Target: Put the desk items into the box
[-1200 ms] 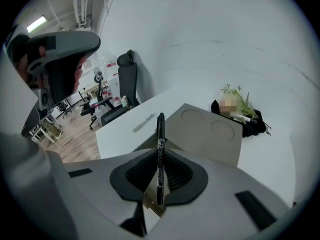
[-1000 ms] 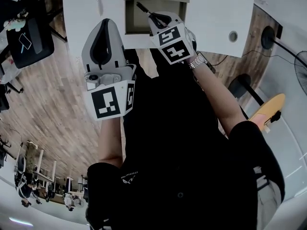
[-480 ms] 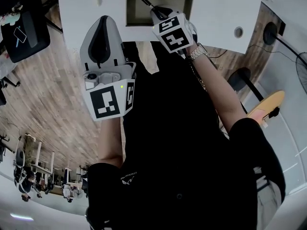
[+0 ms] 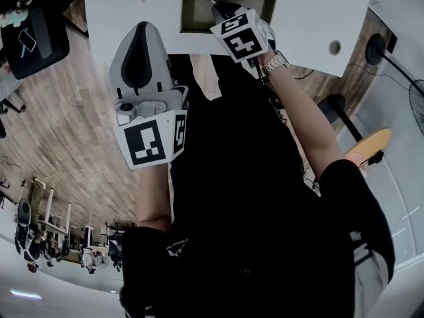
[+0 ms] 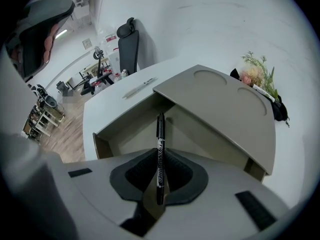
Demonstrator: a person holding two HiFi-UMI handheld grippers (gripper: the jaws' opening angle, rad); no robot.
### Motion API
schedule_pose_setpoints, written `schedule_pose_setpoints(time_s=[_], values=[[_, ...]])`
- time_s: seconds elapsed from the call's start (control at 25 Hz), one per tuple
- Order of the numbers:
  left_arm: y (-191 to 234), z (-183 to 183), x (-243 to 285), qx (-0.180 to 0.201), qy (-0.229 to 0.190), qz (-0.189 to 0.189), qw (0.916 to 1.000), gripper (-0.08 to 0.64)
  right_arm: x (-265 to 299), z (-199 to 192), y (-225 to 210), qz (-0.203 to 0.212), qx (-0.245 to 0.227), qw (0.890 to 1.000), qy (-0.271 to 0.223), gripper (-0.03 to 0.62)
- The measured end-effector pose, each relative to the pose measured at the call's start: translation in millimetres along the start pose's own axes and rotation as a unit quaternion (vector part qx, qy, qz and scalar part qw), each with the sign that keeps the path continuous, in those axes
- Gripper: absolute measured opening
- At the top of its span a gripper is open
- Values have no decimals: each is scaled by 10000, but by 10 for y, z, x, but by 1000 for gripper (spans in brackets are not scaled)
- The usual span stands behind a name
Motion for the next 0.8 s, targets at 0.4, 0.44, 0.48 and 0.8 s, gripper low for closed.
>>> schedule_pose_setpoints(time_s=[0.4,0.44,0.48,0.8], values=[[12,6,-8,-22,-18,-52,10000,8,13,-7,-5,4,130,9999,13,78],[2,8,-9,-19,-21,-76,10000,8,1,0,-6,4,170,9999,-6,84],[-5,13,-11,-13,-27,-101,9999,8,-12,10,-5,4,209,9998,-23,87],[-113,195,-18,115,-176,-338,9992,8,-302,204,-80,-197,599,9973,-370,4]])
Point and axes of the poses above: the fingertips, and each gripper's own axes: x forward along the fingers, y to its left, z out of its top, the point moved 3 cm from there along -x, backward along the fingers, and after that the axes turned 10 degrees about -y, right-handed, at the moved point
